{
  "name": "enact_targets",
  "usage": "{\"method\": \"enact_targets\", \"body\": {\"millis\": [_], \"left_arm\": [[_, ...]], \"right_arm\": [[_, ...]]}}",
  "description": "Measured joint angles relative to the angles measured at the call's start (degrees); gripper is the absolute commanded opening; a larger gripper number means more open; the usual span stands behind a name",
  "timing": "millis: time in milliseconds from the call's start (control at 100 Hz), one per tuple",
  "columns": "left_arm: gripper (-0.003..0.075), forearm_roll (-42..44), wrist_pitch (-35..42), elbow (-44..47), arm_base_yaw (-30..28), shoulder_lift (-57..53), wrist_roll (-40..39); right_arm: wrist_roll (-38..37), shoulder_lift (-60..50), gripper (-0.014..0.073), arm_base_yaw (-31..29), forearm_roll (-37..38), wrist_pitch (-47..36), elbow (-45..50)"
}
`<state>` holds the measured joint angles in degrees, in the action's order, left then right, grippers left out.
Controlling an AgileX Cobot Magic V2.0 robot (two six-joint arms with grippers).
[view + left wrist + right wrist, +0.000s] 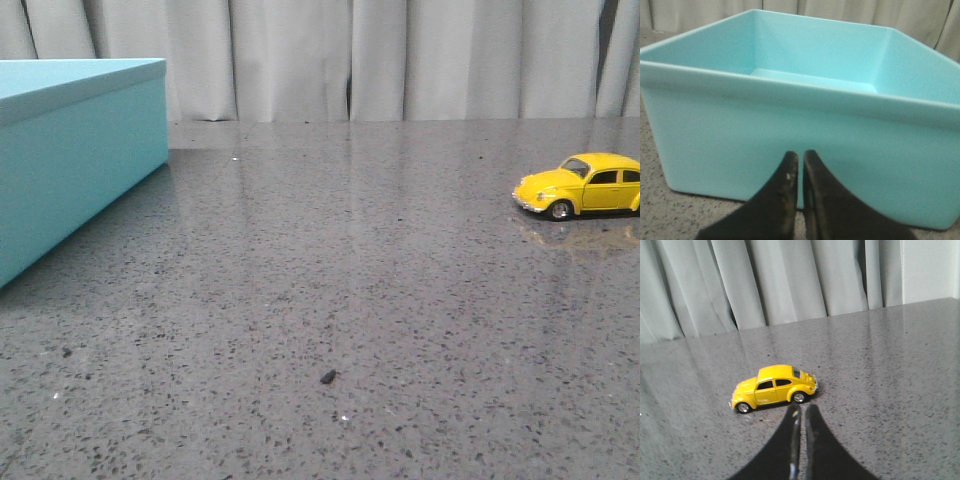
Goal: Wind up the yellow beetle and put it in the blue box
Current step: 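Move the right gripper above the yellow toy beetle car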
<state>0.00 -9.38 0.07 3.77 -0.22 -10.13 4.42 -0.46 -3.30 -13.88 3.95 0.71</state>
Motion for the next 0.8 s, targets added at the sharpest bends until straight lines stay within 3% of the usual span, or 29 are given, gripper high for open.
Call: {"method": "enact_targets", "body": {"millis": [180, 420, 630, 800], "left_arm": [[-0.0019, -6.39, 6.29, 0.0, 0.0, 0.0, 0.0], [-0.0019, -7.59, 7.12, 0.0, 0.0, 0.0, 0.0], [-0.0019, -18.9, 8.03, -0.07, 0.0, 0.0, -0.16], [-0.0019, -20.0, -0.19, -5.58, 0.0, 0.0, -0.16]], "right_arm": [[0.0, 0.0, -0.0047, 0.0, -2.67, -0.22, 0.0], [0.0, 0.0, -0.0047, 0.0, -4.17, -0.35, 0.0], [-0.36, 0.0, -0.0047, 0.0, -18.73, -2.38, -0.28], [1.41, 0.25, -0.0047, 0.0, -19.61, 8.66, -9.75]]}}
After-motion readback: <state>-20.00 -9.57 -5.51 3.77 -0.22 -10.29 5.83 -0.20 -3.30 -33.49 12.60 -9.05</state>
